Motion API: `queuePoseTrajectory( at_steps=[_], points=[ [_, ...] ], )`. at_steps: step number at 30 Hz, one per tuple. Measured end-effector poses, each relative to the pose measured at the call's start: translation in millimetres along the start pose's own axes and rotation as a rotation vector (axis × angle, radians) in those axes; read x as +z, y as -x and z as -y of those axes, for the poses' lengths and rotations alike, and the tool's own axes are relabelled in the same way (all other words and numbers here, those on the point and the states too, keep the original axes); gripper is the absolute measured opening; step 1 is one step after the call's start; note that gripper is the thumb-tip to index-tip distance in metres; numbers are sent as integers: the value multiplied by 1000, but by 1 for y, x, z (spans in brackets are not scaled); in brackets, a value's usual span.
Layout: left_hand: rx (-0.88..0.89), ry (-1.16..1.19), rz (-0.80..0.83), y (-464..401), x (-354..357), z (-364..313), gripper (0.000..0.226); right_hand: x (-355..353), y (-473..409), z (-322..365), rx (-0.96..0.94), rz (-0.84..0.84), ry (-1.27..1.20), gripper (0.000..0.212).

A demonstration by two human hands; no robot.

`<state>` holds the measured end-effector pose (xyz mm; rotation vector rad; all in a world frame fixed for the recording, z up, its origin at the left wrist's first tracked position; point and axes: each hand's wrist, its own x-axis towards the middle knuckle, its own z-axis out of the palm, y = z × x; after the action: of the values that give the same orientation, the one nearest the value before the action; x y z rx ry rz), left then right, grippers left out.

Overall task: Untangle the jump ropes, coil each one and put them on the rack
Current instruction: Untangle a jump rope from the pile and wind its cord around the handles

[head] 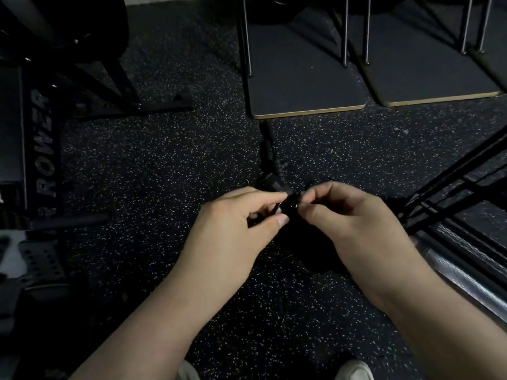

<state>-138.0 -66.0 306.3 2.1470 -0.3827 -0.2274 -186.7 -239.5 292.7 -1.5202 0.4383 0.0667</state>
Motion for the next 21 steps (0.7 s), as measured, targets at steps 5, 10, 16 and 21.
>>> queuePoseTrajectory(
  at_steps=[5, 10, 16, 21],
  points=[
    [48, 0, 1, 0, 1, 0, 24, 4, 3, 3, -2, -23, -42, 5],
    [130, 23, 15, 1, 3, 2, 24, 1, 3, 4, 2, 27, -56, 6],
    [186, 64, 52, 1, 6, 3, 25, -1, 1, 0, 47, 67, -57, 4],
    [179, -17, -9, 6, 12, 0, 36, 0, 3, 9, 10, 0, 107, 12]
  ],
)
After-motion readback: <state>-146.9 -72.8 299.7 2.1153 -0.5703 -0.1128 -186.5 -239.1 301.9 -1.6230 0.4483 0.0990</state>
